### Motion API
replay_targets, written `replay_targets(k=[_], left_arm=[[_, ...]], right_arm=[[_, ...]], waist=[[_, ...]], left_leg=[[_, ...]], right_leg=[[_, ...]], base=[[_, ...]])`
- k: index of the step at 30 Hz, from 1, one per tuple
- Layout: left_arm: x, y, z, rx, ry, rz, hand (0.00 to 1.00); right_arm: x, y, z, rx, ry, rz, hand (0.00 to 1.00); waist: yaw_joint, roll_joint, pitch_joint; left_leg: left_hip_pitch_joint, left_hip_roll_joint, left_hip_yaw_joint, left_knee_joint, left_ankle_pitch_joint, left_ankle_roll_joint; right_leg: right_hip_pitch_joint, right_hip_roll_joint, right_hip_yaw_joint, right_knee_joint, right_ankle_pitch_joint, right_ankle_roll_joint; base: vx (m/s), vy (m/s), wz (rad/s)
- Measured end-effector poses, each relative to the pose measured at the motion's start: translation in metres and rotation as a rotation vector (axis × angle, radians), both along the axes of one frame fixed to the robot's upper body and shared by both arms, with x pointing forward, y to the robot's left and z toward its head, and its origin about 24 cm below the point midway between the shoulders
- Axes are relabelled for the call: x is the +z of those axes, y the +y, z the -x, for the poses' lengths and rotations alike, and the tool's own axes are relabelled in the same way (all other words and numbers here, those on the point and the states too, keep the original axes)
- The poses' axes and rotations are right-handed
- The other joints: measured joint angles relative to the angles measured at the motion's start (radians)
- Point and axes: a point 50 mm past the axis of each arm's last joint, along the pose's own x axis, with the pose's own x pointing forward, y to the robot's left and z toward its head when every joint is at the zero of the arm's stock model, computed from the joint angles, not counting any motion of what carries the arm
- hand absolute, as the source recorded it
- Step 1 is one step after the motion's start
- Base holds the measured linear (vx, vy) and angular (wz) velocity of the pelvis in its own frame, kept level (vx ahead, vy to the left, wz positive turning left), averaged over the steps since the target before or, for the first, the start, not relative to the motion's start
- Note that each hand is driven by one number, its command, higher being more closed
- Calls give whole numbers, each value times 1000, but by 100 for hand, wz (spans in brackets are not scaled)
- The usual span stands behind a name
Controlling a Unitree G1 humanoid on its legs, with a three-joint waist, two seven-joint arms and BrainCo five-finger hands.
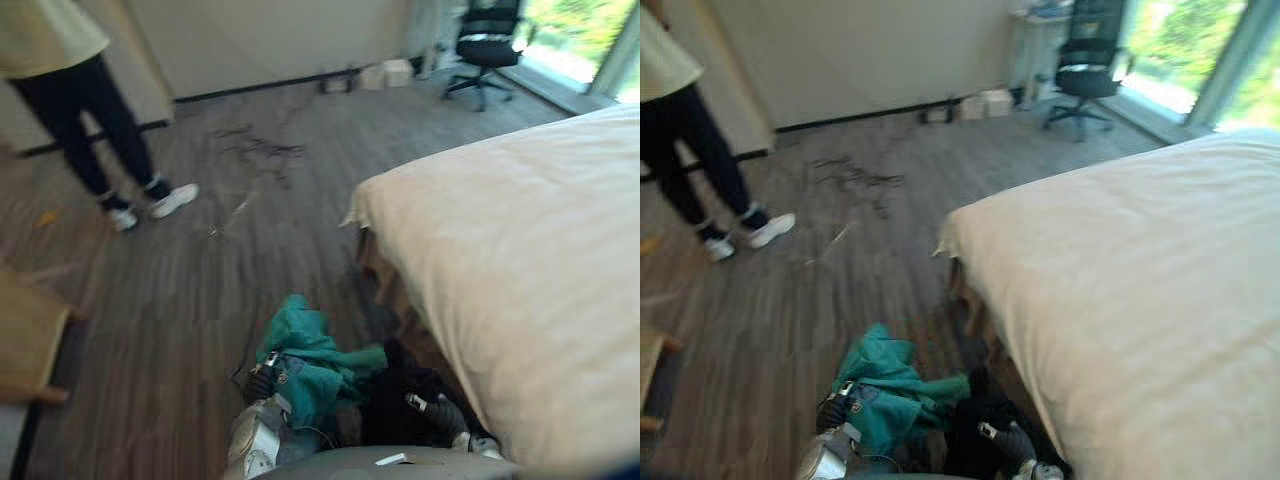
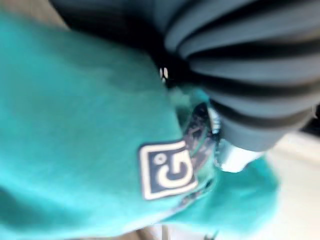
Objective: Tidy the bed and pick cloth on bed and put in laundry
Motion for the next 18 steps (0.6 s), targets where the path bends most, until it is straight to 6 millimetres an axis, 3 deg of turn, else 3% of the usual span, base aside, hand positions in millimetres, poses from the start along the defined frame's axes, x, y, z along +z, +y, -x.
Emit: replay_targets(k=[2,3,5,9,11,12,14,16,18], left_arm=[[-2,4,12,24,20,-13,100],[-3,6,18,28,32,-21,100],[-2,11,18,15,20,-38,100],[0,16,19,-48,-11,-51,100],[0,17,20,-71,-25,-50,100],[0,17,22,-81,-23,-51,100],[-2,7,22,-127,-30,-28,100],[-3,-3,20,-178,-30,-2,100],[-2,-6,19,-227,-33,2,100]], right_arm=[[-1,0,0,-11,4,-9,100],[-1,0,1,-13,7,-9,100],[-2,2,3,-20,12,-20,100],[-3,4,9,-30,16,-27,100],[-4,7,16,-17,27,-25,100],[-5,10,18,2,32,-17,100],[-5,10,20,3,28,2,100],[-1,4,16,-13,0,47,100],[-2,2,19,-54,3,73,100]], waist=[[-3,6,1],[-2,12,-1],[-3,3,-1],[-14,25,10],[-17,22,10],[-21,13,8],[-16,37,2],[-49,44,6],[-63,37,6]], left_leg=[[-26,28,2,130,-96,-28],[-16,20,-6,124,-101,-31],[20,0,-24,56,-82,-26],[116,-3,-75,-121,-7,-36],[161,-18,-84,-171,20,-46],[193,-34,-103,-222,42,-53],[229,-33,-111,-315,81,-72],[211,-35,-172,-341,91,-69],[217,-25,-228,-341,91,-69]], right_leg=[[14,-3,-7,13,-2,19],[19,-4,-6,23,6,30],[5,-17,-5,69,57,22],[-59,-6,4,44,62,15],[-94,-24,5,17,130,-8],[-105,-41,3,52,150,3],[-128,-45,-1,103,150,0],[-171,-40,59,206,149,-38],[-185,-7,157,250,170,-72]], base=[[177,39,8],[195,83,26],[112,79,20],[35,-9,24],[12,-51,35],[-6,-69,16],[-32,-70,15],[-71,-70,64],[42,-54,90]])
